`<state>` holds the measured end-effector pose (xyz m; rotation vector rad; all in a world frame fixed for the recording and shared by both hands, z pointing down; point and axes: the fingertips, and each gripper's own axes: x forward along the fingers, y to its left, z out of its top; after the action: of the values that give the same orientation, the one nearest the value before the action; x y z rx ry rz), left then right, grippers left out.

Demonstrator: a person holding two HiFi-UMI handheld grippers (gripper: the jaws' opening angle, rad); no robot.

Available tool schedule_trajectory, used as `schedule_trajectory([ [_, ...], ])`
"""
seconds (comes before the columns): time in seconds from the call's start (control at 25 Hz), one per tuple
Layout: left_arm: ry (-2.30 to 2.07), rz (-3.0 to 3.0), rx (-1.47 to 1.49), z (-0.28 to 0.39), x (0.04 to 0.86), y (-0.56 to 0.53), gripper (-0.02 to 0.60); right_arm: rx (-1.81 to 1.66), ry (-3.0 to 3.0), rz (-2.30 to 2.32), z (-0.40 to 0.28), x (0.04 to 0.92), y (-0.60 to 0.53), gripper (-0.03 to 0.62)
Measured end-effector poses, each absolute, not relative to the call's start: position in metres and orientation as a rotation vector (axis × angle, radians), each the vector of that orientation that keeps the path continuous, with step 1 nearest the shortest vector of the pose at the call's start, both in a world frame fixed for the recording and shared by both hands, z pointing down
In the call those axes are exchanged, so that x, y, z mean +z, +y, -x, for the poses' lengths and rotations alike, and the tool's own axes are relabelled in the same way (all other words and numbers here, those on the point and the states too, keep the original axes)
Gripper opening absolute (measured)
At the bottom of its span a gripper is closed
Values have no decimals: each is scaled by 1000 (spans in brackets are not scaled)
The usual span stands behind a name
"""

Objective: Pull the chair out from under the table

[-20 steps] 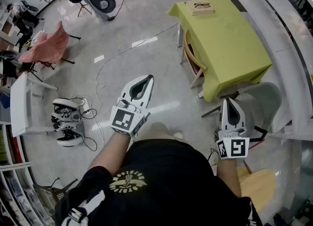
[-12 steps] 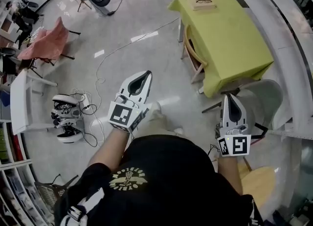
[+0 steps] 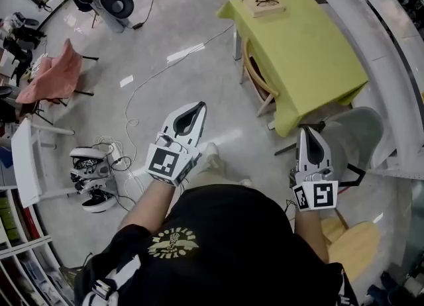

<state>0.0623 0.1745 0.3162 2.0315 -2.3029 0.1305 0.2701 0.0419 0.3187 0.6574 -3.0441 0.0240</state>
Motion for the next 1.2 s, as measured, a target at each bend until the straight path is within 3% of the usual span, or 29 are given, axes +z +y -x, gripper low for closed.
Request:
schedule_trajectory([
  [0.8,-2086,-2229,122,82,331,96,9,68,-2941,-881,-137,323,-2,12],
  [1.2,-1986,-2321,102,89,340,59,9,26,-2869,-992,-142,317,-12,12],
])
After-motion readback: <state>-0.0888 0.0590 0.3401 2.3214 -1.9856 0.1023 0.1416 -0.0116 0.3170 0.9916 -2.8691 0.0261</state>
